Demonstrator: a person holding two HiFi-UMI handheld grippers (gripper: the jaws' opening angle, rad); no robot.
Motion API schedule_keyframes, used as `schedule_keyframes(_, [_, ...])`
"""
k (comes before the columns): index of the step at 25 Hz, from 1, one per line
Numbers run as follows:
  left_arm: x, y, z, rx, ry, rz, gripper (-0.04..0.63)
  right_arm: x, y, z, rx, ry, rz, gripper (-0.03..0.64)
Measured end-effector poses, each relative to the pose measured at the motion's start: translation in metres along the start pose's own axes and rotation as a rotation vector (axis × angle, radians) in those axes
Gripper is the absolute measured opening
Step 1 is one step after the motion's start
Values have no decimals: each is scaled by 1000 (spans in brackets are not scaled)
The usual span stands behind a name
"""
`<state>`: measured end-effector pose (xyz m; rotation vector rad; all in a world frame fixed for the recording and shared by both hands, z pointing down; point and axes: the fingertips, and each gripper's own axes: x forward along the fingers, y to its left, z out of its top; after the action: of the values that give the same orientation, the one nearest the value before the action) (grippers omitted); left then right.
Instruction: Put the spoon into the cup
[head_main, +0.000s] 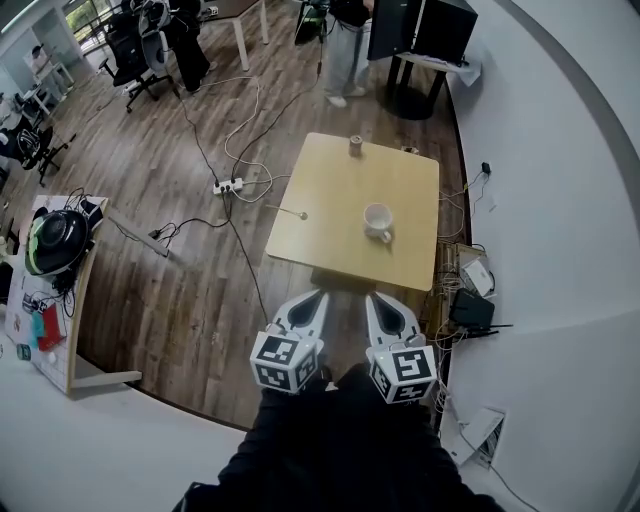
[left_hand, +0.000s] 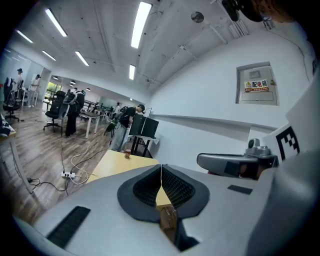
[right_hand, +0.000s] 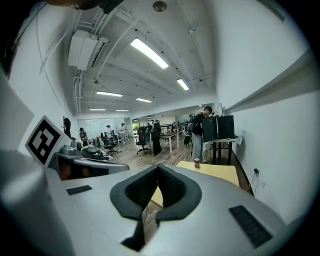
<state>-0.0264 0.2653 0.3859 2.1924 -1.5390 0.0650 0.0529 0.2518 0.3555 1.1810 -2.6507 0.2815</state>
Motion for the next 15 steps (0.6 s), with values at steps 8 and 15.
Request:
schedule_keyframes(8, [-17,18,-9,-26,0,25,36,6,21,-10,-2,39,18,20])
schedule_keyframes(15, [-5,30,-22,-67,24,33,37,13,12,-24,-7,85,7,20])
